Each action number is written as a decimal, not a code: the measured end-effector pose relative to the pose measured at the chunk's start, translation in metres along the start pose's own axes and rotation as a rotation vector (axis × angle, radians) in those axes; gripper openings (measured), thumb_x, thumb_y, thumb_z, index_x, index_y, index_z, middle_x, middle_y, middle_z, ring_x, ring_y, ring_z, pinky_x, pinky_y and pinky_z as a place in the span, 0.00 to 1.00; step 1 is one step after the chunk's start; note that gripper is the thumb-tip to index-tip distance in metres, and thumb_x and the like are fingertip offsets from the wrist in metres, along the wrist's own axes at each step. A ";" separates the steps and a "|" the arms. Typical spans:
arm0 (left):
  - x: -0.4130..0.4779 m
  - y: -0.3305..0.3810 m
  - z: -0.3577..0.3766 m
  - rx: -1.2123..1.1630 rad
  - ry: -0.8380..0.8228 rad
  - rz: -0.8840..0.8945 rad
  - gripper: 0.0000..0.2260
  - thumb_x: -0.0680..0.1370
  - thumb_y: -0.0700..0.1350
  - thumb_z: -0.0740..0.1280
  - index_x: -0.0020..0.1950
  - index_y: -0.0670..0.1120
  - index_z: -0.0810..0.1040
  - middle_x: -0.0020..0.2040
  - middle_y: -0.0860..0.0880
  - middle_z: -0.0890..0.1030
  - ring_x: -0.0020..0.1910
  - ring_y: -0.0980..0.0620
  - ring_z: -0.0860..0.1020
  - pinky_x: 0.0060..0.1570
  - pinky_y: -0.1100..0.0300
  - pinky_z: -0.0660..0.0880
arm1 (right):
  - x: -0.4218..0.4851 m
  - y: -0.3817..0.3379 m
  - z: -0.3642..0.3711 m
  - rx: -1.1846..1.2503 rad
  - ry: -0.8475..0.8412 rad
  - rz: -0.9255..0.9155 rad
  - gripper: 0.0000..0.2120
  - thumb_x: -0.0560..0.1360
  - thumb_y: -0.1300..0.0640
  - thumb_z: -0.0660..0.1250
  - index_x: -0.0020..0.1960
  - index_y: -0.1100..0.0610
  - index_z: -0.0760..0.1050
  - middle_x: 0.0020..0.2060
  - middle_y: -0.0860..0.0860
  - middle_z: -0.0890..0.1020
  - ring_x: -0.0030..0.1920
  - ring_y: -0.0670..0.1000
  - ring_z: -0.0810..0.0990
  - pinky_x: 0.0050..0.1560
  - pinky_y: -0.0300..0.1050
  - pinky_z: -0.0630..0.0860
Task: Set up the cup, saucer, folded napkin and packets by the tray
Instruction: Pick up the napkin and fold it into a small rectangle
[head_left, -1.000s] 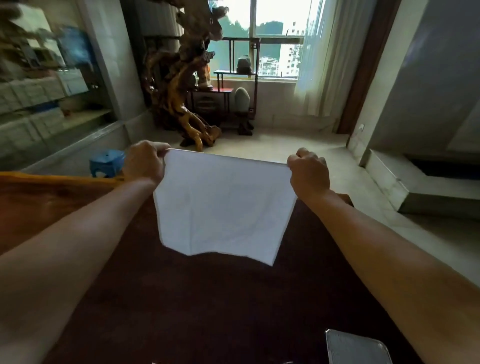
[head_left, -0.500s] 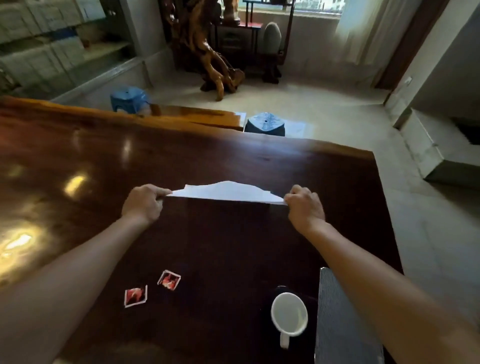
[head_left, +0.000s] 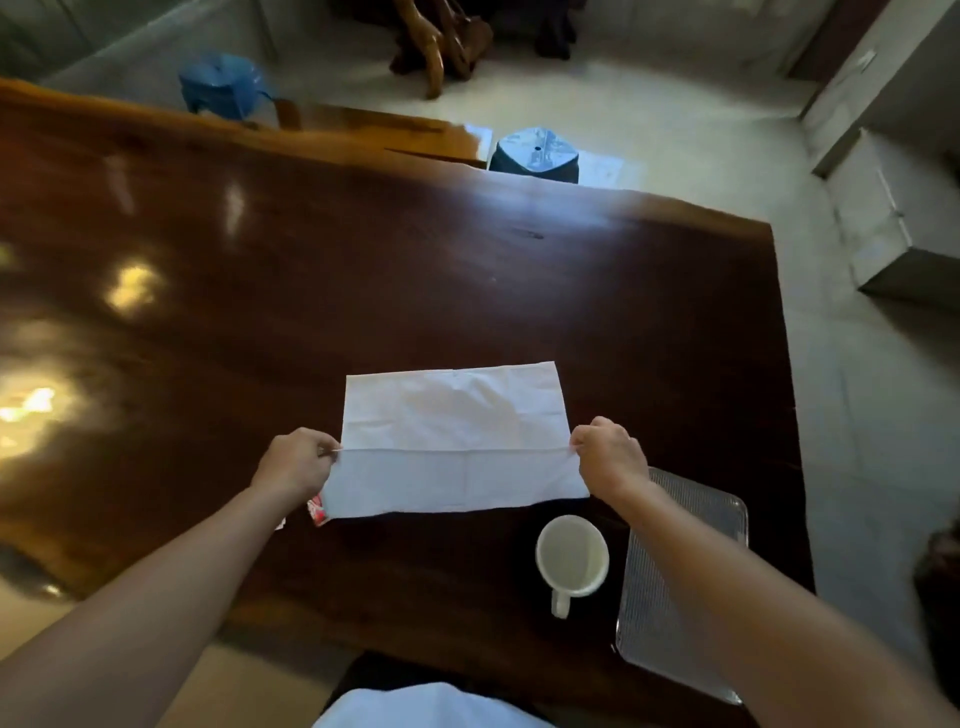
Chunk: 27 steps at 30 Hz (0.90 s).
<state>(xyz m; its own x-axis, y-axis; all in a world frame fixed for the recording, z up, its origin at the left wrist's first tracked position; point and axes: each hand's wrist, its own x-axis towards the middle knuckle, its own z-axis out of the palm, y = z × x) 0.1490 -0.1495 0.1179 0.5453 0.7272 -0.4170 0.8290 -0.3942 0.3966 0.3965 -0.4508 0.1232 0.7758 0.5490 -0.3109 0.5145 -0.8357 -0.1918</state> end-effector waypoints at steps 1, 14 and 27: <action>0.005 0.001 0.000 -0.004 0.000 -0.010 0.07 0.77 0.44 0.69 0.49 0.49 0.86 0.50 0.47 0.86 0.51 0.46 0.82 0.47 0.56 0.76 | 0.005 0.000 0.002 0.043 -0.005 0.040 0.11 0.78 0.64 0.61 0.47 0.52 0.80 0.47 0.50 0.76 0.49 0.57 0.78 0.50 0.52 0.77; 0.118 0.011 0.004 -0.245 0.040 -0.228 0.07 0.78 0.48 0.71 0.48 0.46 0.81 0.48 0.47 0.81 0.49 0.47 0.78 0.47 0.53 0.74 | 0.132 -0.020 0.006 0.404 -0.004 0.311 0.09 0.78 0.51 0.70 0.49 0.57 0.81 0.44 0.51 0.82 0.44 0.49 0.78 0.43 0.43 0.72; 0.201 0.001 0.055 -0.391 0.107 -0.273 0.07 0.82 0.50 0.63 0.50 0.47 0.75 0.42 0.51 0.79 0.45 0.48 0.77 0.42 0.54 0.72 | 0.222 -0.028 0.072 0.549 0.038 0.577 0.10 0.79 0.53 0.62 0.49 0.57 0.78 0.46 0.53 0.82 0.49 0.55 0.81 0.53 0.54 0.79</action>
<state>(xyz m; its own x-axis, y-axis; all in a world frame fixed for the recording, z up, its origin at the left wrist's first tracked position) 0.2668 -0.0344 -0.0107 0.2812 0.8364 -0.4705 0.8202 0.0451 0.5703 0.5283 -0.3060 -0.0071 0.8822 0.0199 -0.4705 -0.2176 -0.8689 -0.4447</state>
